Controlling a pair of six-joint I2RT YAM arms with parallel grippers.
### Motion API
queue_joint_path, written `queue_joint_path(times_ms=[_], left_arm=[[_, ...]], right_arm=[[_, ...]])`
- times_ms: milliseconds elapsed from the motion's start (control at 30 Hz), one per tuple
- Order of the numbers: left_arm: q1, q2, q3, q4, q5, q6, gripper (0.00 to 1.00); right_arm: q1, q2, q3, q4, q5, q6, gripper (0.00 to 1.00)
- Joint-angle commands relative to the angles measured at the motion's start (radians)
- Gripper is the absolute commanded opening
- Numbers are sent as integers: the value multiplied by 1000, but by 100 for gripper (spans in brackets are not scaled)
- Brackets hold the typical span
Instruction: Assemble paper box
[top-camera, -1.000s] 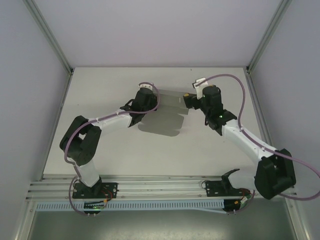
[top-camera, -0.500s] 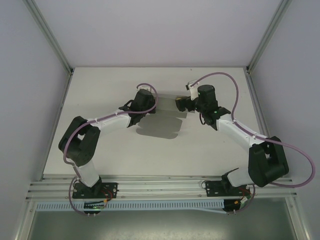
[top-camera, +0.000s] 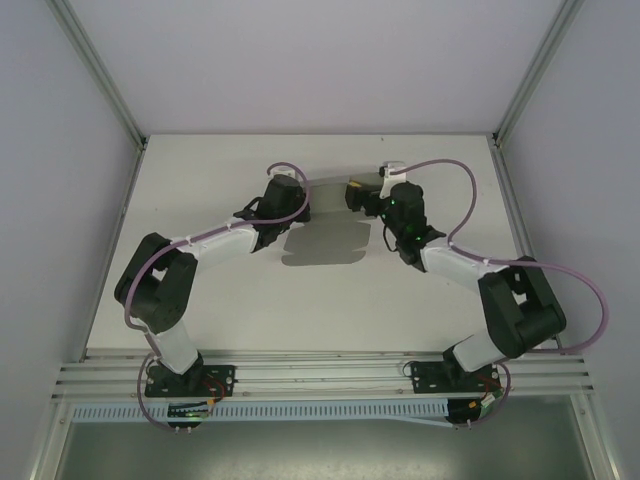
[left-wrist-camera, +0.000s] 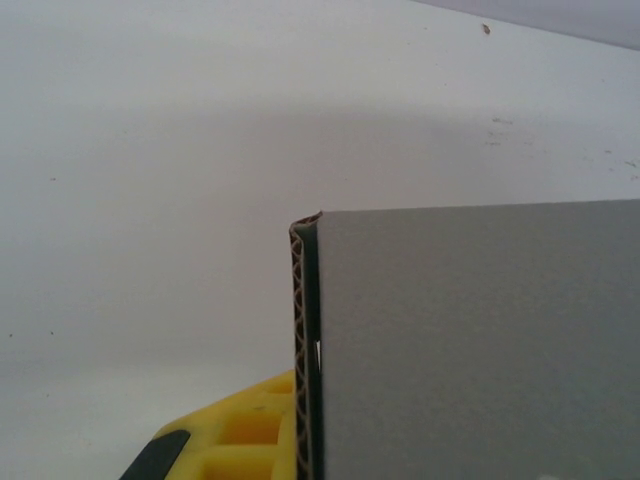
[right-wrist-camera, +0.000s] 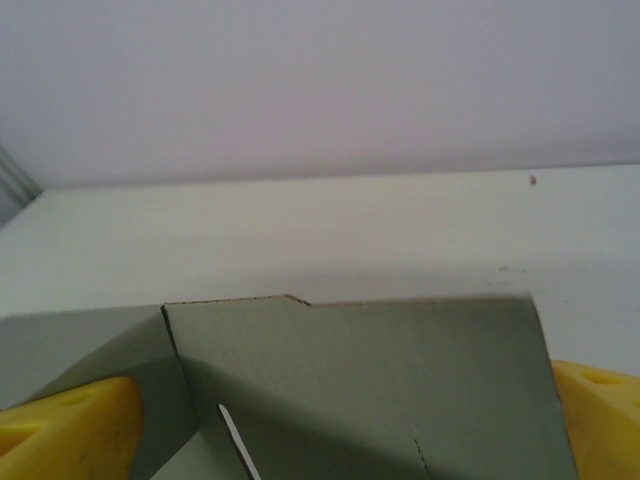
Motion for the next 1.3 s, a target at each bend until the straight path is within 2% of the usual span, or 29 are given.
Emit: queue_joint_path(times_ms=[0, 67, 167, 333, 433, 533, 667, 900, 1033, 1267], left_arm=[[-27, -28, 30, 75, 112, -26, 0], [-27, -25, 34, 67, 110, -36, 0], [-28, -22, 43, 37, 83, -29, 0], [-27, -32, 33, 29, 62, -36, 0], [-27, -30, 44, 16, 63, -40, 0], [-27, -30, 57, -16, 32, -43, 0], [-25, -39, 52, -24, -11, -27, 0], [-26, -78, 35, -50, -66, -11, 0], [-24, -92, 24, -50, -80, -9, 0], [-23, -98, 15, -41, -76, 13, 0]], right_arm=[[77, 48, 8, 230, 199, 42, 99], [113, 67, 45, 191, 317, 20, 99], [144, 74, 82, 129, 421, 11, 99], [145, 2, 17, 145, 451, 18, 99], [137, -63, -7, 67, 430, 12, 99], [115, -130, -3, -104, 409, 47, 99], [74, -239, -34, -261, 283, 71, 99], [63, -421, -84, -499, 311, 57, 99], [30, -470, -81, -653, 301, 79, 99], [-16, -468, -120, -701, 229, 140, 99]])
